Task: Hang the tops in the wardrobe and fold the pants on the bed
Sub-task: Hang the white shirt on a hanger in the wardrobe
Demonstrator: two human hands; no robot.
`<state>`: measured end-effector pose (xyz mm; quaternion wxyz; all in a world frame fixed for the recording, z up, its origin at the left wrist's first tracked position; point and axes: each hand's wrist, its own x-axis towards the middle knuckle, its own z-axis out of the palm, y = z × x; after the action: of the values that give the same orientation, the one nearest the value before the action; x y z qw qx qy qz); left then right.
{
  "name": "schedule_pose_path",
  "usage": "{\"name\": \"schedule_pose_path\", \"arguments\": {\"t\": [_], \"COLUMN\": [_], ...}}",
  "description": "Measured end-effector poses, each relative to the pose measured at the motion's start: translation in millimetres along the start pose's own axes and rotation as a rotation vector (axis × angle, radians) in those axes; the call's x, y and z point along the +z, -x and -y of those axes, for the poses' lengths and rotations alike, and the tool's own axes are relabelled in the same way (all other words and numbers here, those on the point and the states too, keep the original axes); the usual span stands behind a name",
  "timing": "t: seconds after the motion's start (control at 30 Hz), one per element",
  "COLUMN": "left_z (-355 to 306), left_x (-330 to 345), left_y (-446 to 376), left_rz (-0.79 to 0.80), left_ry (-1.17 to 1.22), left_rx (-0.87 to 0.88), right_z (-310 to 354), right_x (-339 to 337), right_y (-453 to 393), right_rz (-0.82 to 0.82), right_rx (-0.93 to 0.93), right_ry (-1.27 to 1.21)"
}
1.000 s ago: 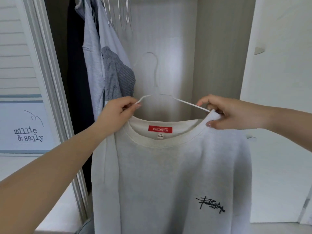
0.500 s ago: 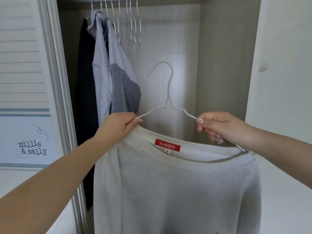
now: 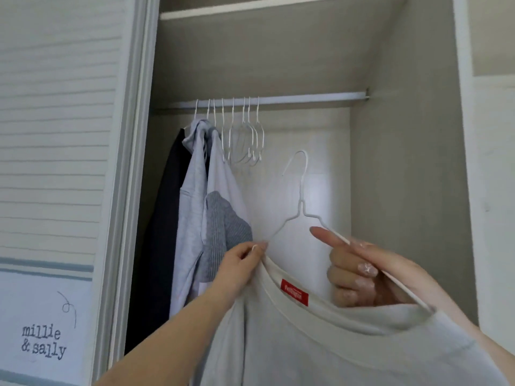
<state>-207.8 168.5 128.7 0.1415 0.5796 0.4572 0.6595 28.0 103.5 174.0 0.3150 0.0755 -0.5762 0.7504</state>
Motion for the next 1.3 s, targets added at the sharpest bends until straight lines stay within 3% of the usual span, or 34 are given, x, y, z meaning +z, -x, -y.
{"name": "schedule_pose_path", "arguments": {"t": [0.1, 0.23, 0.37, 0.47, 0.67, 1.03, 1.3], "left_z": [-1.0, -6.2, -27.4, -51.5, -80.0, -81.7, -71.1], "left_x": [15.3, 16.3, -4.1, -27.9, -60.4, -55.4, -18.6], "left_y": [-22.7, -55.5, -94.1, -123.8, -184.0, -285.5, -302.4], "left_rz": [0.022, 0.005, -0.116, -0.26, -0.285, -0.362, -0.102], "left_ry": [0.108, 0.165, 0.174, 0.113, -0.068, -0.437, -0.48], "left_rx": [-0.093, -0.17, -0.074, 0.086, 0.199, 0.169, 0.25], "right_z": [-7.2, -28.9, -45.6, -52.4, -63.9, -48.7, -39.9], "right_x": [12.9, 12.1, -8.4, -34.6, -64.8, -78.9, -82.7], "right_y": [-25.2, -62.5, -98.3, -129.7, -181.2, -235.9, -255.3], "right_rz": [-0.264, -0.407, -0.282, -0.155, -0.097, -0.081, -0.11], "right_rx": [-0.147, -0.169, -0.238, -0.232, -0.276, -0.329, -0.365], "right_ry": [-0.005, 0.254, 0.551, 0.624, 0.638, 0.552, 0.483]}}
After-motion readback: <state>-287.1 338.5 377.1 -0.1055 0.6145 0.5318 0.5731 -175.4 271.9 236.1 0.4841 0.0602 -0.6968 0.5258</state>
